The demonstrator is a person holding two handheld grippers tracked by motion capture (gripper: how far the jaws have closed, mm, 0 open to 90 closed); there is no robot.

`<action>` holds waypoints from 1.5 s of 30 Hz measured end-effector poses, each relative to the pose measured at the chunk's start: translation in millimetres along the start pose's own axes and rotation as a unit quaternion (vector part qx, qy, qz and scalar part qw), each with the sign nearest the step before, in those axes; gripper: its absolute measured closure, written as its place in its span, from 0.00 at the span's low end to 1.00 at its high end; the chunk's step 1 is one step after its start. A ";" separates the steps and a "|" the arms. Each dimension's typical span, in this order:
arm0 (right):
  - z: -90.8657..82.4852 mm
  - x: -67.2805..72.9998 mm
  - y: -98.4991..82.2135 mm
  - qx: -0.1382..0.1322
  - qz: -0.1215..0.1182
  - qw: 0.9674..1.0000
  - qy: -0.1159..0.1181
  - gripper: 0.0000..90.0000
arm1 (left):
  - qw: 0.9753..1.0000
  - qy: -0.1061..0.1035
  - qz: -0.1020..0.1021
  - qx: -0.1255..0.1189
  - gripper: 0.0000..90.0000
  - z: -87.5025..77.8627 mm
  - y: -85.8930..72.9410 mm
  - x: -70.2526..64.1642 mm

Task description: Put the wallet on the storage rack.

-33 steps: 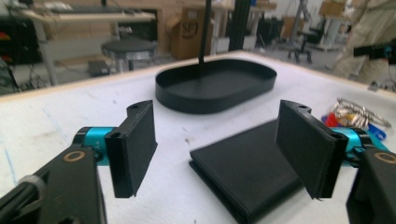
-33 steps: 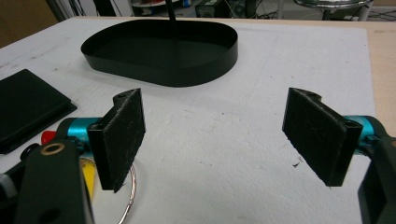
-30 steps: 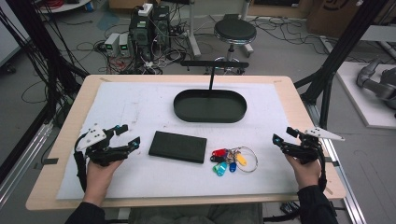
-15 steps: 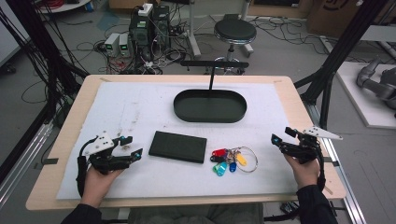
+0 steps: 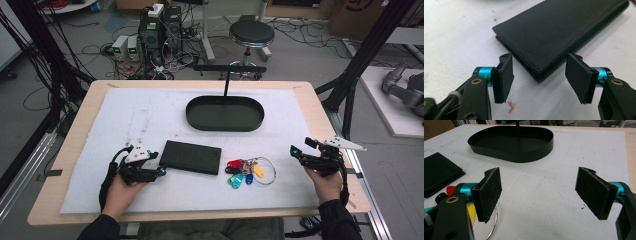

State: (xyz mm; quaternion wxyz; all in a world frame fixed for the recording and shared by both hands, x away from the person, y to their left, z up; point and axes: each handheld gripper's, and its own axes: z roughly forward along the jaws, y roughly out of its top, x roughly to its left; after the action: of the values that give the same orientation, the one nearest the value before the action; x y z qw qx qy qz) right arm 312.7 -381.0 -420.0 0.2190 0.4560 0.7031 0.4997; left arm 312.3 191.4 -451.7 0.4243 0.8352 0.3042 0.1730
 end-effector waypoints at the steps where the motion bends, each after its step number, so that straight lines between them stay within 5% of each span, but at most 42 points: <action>1: -1.3 -0.5 -0.3 0.000 -0.001 1.000 0.000 0.24 | 1.000 -0.002 -0.004 0.004 0.44 1.0 0.5 0.8; 4: -4.8 -1.7 -0.9 -0.004 0.003 1.000 -0.003 0.24 | 1.000 -0.009 0.002 0.026 0.57 4.0 1.9 -0.7; 10: -6.3 1.8 0.2 -0.009 0.001 1.000 -0.001 0.24 | 0.997 -0.019 -0.063 0.029 0.66 2.8 1.9 2.8; 18: 8.7 31.0 8.4 -0.019 -0.016 0.998 0.056 0.24 | 0.995 -0.029 -0.099 -0.012 1.00 -13.1 0.5 7.5; 21: 27.1 56.7 14.1 -0.004 -0.049 0.995 0.091 0.24 | 0.998 -0.015 -0.068 0.002 0.96 -9.3 0.3 1.5; 22: 27.1 56.7 14.1 -0.004 -0.049 0.995 0.091 0.24 | 0.998 -0.015 -0.068 0.002 0.82 -9.3 0.3 1.5; 24: 36.6 74.7 16.6 0.005 -0.072 0.991 0.109 0.24 | 1.000 0.007 -0.014 -0.009 0.53 -8.9 1.2 -1.1; 25: 38.9 79.0 16.9 0.007 -0.079 0.990 0.114 0.24 | 0.998 0.024 0.055 -0.020 0.49 -10.8 1.4 -4.2; 26: 38.9 79.0 16.9 0.007 -0.079 0.990 0.114 0.24 | 0.998 0.024 0.055 -0.020 0.49 -10.8 1.4 -4.2; 28: 42.3 84.6 17.1 0.011 -0.088 0.989 0.122 0.24 | 0.994 0.025 0.102 -0.036 0.48 -11.1 2.0 -7.6; 33: 44.5 84.8 17.7 0.014 -0.082 0.989 0.125 0.24 | 0.978 0.038 0.205 -0.021 0.51 -1.7 8.0 -16.3; 37: 41.3 79.3 17.0 0.010 -0.069 0.990 0.124 0.24 | 0.971 0.019 0.237 0.006 0.53 9.1 5.2 -17.3; 43: 40.1 76.8 16.1 0.011 -0.067 0.990 0.121 0.24 | 0.973 0.013 0.231 0.010 0.69 9.0 5.7 -11.8; 45: 39.4 77.1 16.1 0.010 -0.069 0.990 0.123 0.24 | 0.971 0.011 0.236 0.012 0.79 7.6 7.0 -13.1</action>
State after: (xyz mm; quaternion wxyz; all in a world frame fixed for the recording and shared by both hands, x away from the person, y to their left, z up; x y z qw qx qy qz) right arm 311.9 -293.5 -410.0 0.1602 0.3440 0.7594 0.5286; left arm 309.1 175.1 -450.8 0.3574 0.8866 0.1050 0.2741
